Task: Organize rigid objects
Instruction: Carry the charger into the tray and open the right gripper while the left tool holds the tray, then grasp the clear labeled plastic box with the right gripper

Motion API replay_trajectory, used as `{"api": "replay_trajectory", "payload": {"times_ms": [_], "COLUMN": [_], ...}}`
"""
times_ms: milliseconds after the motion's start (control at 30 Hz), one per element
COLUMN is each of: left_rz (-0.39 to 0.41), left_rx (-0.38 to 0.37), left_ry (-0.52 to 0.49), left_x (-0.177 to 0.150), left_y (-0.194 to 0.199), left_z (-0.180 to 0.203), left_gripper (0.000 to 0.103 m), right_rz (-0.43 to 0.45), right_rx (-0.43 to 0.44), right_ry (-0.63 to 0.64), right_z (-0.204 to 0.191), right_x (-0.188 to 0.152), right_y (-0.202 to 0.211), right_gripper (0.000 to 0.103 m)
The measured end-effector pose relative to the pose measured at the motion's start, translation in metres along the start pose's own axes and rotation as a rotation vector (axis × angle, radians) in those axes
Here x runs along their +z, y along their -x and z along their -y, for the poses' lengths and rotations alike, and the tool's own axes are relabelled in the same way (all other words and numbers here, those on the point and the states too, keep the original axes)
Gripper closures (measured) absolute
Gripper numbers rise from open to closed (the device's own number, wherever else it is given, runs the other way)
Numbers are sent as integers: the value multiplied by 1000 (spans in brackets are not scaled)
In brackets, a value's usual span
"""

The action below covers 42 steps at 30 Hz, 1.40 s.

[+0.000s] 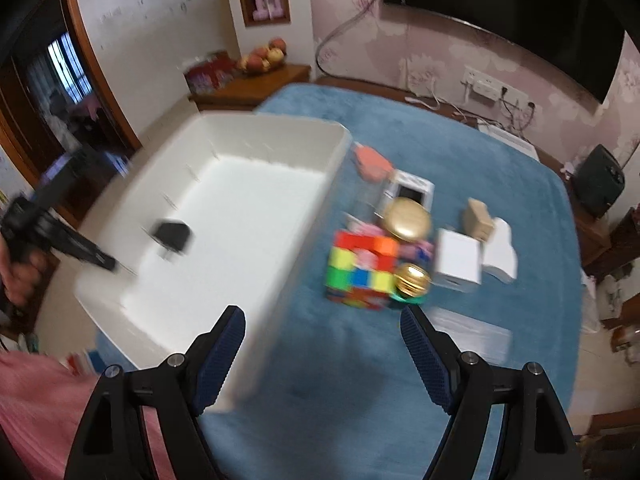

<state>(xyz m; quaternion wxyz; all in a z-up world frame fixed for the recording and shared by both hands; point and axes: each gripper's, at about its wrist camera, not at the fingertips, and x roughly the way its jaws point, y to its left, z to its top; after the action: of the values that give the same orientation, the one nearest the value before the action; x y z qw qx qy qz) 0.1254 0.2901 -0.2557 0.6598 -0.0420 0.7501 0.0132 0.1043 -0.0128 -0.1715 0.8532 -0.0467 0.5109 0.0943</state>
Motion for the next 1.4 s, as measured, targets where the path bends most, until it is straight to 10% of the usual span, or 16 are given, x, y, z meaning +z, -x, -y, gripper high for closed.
{"api": "replay_trajectory", "payload": {"times_ms": [933, 1400], "left_rz": [-9, -10], "left_rx": [90, 122], "left_ry": [-78, -113], "left_x": [-2, -9], "left_y": [-7, -8], "left_z": [-10, 9], "left_gripper": [90, 90], "right_rz": [-166, -283], "right_rx": [-111, -99], "right_ry": [354, 268], "right_z": [97, 123], "right_x": [-11, -16], "right_y": [-89, -123], "right_gripper": [20, 17]}}
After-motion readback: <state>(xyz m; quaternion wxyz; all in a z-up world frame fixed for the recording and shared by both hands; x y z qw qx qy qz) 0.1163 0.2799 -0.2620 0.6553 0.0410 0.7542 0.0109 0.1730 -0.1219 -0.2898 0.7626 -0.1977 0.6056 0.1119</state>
